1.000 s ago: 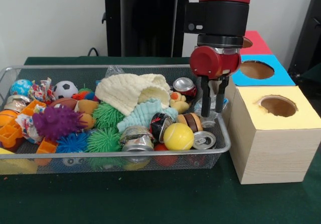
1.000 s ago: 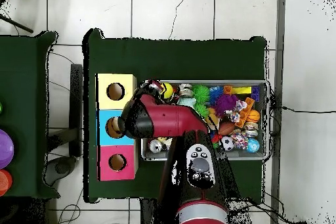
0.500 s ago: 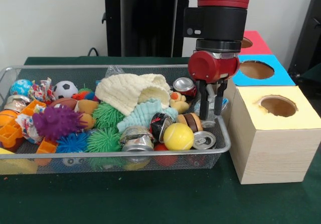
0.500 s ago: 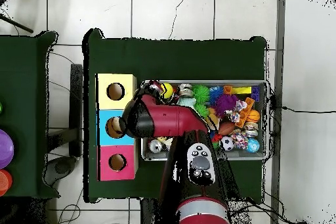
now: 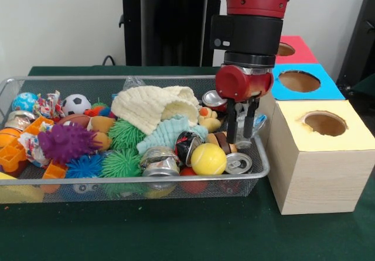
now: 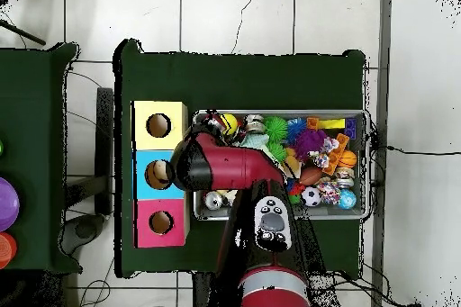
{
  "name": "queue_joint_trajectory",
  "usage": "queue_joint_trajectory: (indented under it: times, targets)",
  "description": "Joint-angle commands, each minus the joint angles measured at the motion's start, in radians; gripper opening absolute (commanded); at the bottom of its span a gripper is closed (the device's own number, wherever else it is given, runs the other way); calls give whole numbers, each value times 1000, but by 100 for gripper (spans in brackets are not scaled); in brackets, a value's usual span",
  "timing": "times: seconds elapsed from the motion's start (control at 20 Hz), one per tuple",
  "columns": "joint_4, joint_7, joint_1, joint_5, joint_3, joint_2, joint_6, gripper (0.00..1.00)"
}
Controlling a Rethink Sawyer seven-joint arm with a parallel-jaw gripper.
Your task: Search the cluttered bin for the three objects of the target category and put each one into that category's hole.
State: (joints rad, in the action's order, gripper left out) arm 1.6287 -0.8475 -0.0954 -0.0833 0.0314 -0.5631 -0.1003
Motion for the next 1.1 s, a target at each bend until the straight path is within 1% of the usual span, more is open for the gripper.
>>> queue_joint_trajectory:
  times: [0.05,0.4,0.65,0.9,0.95,1.1]
  targets:
    - [-30,-291,18,56,11,57,42,100]
    - [-55,-281,33,90,24,40,-16,100]
    - [-91,-279,67,127,55,62,-41,100]
    - [-108,-278,72,160,68,60,-61,100]
    - [-114,-292,76,179,81,66,-69,100]
    - [-94,-355,73,246,110,71,-64,100]
